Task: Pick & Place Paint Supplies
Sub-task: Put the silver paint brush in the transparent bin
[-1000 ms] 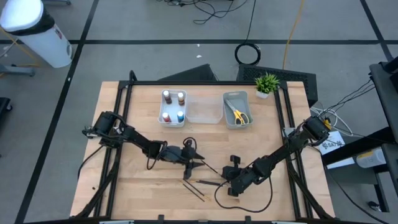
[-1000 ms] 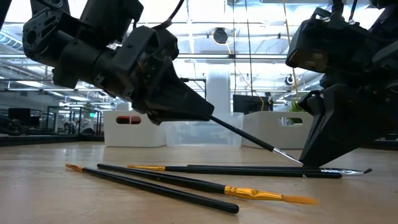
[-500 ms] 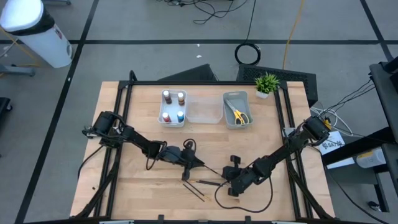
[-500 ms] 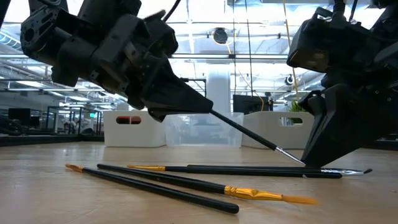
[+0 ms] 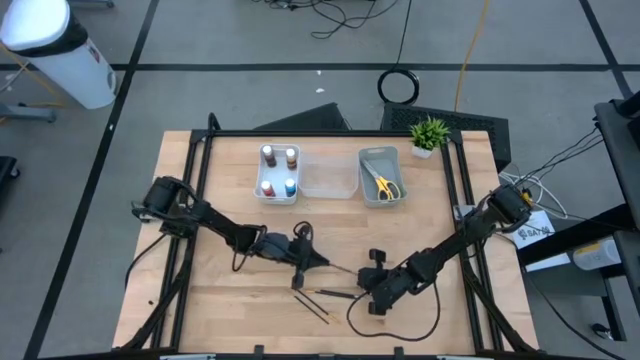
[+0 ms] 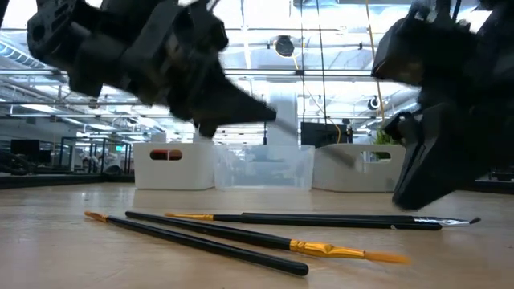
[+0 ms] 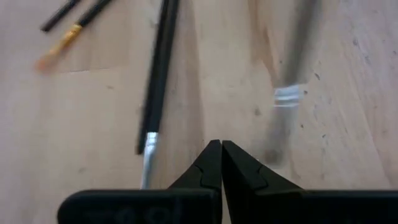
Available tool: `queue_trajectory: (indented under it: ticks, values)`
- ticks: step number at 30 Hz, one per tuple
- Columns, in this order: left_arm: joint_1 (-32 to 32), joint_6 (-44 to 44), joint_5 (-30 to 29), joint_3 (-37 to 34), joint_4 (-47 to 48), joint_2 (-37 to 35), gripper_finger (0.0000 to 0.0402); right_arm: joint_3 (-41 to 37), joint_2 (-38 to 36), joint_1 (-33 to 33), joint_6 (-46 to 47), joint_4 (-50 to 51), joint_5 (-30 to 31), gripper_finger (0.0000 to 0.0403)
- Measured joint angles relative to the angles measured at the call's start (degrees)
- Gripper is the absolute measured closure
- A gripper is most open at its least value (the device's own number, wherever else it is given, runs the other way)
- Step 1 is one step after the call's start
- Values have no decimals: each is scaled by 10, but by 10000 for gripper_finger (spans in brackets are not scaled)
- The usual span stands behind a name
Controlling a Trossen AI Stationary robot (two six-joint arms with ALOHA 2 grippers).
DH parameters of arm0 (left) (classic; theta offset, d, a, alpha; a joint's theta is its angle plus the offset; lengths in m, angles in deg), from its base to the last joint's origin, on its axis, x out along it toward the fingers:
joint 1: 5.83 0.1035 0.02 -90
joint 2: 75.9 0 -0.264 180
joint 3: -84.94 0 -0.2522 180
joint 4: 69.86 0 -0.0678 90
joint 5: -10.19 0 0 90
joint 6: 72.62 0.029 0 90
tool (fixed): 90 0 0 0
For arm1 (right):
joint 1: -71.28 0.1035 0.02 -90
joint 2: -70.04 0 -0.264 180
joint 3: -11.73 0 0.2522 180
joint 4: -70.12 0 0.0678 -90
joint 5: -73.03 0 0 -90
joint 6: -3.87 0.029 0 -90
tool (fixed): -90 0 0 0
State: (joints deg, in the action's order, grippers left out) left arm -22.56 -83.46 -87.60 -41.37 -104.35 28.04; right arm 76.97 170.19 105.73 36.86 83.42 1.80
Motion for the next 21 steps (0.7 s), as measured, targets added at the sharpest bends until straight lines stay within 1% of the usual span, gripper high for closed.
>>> queue_trajectory:
  ticks: [4,7,9,13,15,18,21]
  values:
    - [0,39,-26,0,59,-66,387,1,-31,0,-18,-1,-3,403]
    - [11,81,-60,0,107,-129,387,1,-54,0,-40,-2,3,403]
    - [27,107,-76,0,137,-168,387,1,-69,0,-52,0,7,403]
    - [80,141,-77,0,188,-230,387,1,-81,-3,-74,0,8,403]
    - [121,148,-50,0,196,-237,387,1,-81,-3,-85,-5,10,403]
    - [184,148,17,0,198,-231,387,2,-81,-4,-100,-4,12,403]
    - [242,147,45,0,205,-210,387,0,-81,-5,-102,-10,34,403]
